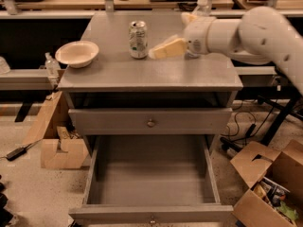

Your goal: Place 7up can into middle drawer

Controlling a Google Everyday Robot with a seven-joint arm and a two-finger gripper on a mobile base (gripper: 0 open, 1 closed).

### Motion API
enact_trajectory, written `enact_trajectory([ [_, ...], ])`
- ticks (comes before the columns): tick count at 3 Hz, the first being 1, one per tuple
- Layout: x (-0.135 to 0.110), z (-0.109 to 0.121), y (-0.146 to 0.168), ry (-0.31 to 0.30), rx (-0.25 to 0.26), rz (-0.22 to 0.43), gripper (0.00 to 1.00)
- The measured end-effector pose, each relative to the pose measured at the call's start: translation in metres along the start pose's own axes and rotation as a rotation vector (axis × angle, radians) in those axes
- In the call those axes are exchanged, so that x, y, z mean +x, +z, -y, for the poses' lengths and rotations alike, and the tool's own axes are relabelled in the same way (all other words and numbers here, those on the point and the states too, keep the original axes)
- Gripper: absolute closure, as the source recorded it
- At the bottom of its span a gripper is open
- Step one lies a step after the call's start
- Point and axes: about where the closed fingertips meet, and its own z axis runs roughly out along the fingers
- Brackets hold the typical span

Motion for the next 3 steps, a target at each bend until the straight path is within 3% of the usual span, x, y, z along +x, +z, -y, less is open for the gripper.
enact_trajectory([
  [1,0.003,0.004,0.036,0.005,-0.024,0.009,0.0],
  [3,0.009,0.024,0.092,0.069,0.007,0.056,0.0],
])
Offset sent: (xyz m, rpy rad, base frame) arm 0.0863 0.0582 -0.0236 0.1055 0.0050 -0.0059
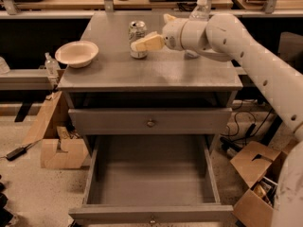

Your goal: Place 7up can into middle drawer

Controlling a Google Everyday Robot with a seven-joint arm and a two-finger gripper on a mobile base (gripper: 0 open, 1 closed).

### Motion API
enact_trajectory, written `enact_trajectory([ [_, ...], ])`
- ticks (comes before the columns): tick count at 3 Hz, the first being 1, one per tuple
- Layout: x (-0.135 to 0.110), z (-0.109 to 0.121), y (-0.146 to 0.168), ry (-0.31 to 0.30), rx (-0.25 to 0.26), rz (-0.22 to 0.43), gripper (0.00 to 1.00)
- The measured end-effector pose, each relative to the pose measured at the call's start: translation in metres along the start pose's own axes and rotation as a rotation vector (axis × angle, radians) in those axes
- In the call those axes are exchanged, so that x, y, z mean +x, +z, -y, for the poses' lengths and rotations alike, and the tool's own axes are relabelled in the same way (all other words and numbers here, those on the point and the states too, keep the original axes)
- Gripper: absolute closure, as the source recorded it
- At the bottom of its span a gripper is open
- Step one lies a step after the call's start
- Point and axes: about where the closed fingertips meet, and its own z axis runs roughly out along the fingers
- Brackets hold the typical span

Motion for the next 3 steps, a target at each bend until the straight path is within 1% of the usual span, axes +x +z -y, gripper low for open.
enact_trajectory([
  [1,0.008,0.013,0.017,0.037,0.03,0.009,0.0],
  [2,0.012,0.017,0.038,0.075,0.044,0.032,0.0],
  [3,0.017,0.012,0.059,0.103,0.036,0.036,0.19],
])
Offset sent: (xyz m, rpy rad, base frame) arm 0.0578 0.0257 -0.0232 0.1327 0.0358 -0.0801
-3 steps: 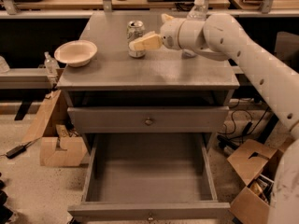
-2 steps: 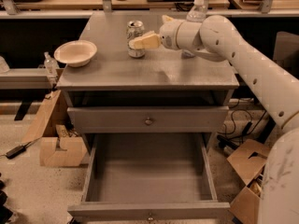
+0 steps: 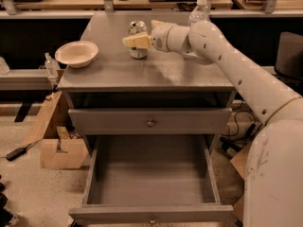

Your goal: Place 7up can into middle drawer

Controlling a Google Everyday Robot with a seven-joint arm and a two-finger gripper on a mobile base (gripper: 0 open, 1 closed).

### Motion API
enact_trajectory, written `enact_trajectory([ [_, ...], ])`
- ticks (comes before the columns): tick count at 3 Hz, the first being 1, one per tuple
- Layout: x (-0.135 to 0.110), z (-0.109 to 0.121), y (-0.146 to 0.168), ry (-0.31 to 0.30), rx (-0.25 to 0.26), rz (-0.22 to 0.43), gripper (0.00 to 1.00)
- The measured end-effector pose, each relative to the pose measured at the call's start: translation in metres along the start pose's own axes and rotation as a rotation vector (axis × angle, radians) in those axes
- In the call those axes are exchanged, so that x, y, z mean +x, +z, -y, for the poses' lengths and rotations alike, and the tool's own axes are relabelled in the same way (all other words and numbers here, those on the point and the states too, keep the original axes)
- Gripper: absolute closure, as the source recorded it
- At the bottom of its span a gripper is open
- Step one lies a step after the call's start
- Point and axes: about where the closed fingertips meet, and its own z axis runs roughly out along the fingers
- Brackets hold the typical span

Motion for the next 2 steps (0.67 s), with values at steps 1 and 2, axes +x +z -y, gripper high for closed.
enact_trajectory([
  [1,0.0004,-0.0081,0.0126,0.011,-0.014,0.001,0.42],
  [2,0.0006,-0.011,0.0139,0.01,-0.02,0.001,0.73],
])
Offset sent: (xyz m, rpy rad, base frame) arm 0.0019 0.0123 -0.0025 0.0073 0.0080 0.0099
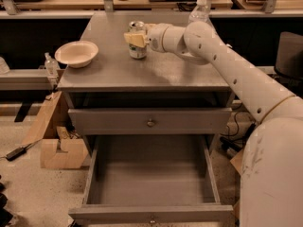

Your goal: Place 7up can into middle drawer

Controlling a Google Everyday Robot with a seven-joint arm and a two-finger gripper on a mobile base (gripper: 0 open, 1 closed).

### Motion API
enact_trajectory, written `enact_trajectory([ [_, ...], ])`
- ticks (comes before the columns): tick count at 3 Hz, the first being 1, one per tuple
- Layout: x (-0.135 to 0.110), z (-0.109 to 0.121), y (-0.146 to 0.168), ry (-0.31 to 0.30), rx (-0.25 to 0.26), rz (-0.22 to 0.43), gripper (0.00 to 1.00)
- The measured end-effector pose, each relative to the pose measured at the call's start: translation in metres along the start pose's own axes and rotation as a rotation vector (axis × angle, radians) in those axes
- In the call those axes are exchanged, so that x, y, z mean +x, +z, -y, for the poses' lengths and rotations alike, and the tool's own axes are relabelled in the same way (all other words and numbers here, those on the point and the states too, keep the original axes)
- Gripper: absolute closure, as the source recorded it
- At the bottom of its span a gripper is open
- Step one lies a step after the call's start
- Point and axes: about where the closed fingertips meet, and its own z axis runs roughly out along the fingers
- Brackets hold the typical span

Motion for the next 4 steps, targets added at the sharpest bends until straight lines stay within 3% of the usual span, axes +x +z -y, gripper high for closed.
enact_trajectory([
  [1,-0.001,-0.004,-0.002,-0.002,-0.009,-0.001,0.96],
  [2,-0.019,-0.035,-0.035,-0.026,-0.063,0.022,1.0],
  [3,-0.033,-0.081,-0.082,-0.046,-0.113,0.06,1.0],
  [4,-0.022,-0.147,-0.148,-0.079,-0.159,0.077,1.0],
])
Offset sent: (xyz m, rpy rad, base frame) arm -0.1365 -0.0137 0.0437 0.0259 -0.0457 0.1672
